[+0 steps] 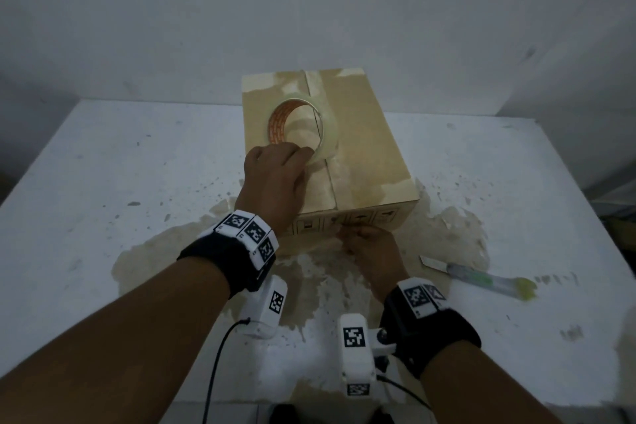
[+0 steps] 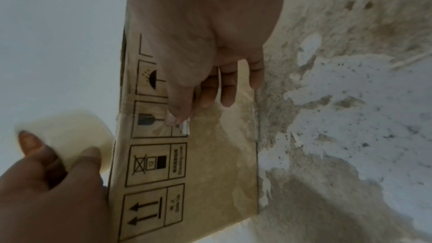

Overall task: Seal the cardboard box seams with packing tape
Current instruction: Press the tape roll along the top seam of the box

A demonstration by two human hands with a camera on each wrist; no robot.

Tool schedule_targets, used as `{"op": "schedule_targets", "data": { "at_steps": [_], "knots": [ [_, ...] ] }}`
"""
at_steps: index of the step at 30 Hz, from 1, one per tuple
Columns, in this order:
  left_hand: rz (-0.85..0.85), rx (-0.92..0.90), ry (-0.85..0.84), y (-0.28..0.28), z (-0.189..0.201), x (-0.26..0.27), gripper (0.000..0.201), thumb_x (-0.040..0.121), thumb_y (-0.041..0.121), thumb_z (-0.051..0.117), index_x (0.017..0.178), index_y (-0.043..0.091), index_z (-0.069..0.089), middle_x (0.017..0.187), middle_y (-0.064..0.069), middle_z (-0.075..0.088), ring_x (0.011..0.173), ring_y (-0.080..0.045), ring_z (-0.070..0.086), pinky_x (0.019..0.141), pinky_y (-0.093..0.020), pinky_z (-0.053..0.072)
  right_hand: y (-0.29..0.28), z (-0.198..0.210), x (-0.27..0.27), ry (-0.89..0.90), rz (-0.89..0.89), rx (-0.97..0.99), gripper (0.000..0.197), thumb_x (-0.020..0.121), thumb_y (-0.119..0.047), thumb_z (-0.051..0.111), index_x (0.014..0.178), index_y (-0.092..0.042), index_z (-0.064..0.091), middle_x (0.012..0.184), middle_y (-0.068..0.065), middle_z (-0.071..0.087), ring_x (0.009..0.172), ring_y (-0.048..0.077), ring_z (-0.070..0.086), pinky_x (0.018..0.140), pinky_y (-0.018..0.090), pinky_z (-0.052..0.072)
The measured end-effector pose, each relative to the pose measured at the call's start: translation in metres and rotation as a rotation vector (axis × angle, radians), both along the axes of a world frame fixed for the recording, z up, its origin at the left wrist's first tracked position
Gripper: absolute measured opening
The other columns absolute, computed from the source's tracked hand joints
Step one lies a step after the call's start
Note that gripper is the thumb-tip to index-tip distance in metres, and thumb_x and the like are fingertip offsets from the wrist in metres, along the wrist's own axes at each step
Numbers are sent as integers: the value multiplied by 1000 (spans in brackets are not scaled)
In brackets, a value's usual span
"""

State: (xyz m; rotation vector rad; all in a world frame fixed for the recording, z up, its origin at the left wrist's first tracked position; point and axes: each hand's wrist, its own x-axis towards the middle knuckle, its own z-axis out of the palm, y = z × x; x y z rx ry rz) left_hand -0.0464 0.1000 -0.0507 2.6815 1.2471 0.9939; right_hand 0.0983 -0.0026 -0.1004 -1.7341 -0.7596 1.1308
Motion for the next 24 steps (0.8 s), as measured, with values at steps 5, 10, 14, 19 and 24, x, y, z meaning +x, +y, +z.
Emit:
{"op": "schedule_targets", "data": {
  "at_steps": [5, 10, 14, 19, 24],
  "knots": [
    [-32, -14, 24, 1, 3, 0, 30, 74, -1, 58, 104, 2, 60, 94, -18, 66, 85, -34, 60, 77, -40, 40, -6, -4, 19, -522, 179, -201, 50, 84, -45, 61, 47, -23, 36, 48, -7, 38, 50, 12, 41, 58, 28, 33],
    [-46, -20, 45, 2, 3, 1, 29, 75, -1, 59, 103, 1, 60, 93, -20, 66, 82, -35, 60, 73, -42, 44, -21, 10, 28, -648, 265, 37, 55, 81, -53, 60, 44, -20, 35, 44, -4, 34, 41, 11, 36, 46, 25, 29],
    [-52, -33, 38, 4, 0, 1, 29, 74, -1, 60, 103, 1, 60, 91, -20, 66, 79, -35, 60, 70, -42, 46, -6, 29, 34, -794, 267, 78, 66, 80, -69, 42, 43, -15, 48, 43, 1, 45, 44, 16, 49, 45, 26, 33],
    [-50, -42, 32, 5, -1, 1, 29, 75, -2, 59, 104, 1, 60, 93, -21, 65, 82, -36, 60, 72, -45, 48, 0, 18, 39, -1138, 362, 98, 59, 84, -61, 47, 53, -13, 64, 52, 6, 64, 51, 22, 61, 46, 24, 36],
    [-49, -39, 34, 2, 0, 1, 31, 75, -3, 58, 106, -2, 59, 94, -24, 65, 83, -38, 60, 73, -46, 50, -5, 8, 32, -1213, 336, 117, 45, 79, -52, 62, 59, -12, 65, 56, 9, 67, 54, 29, 65, 50, 25, 34]
  ]
}}
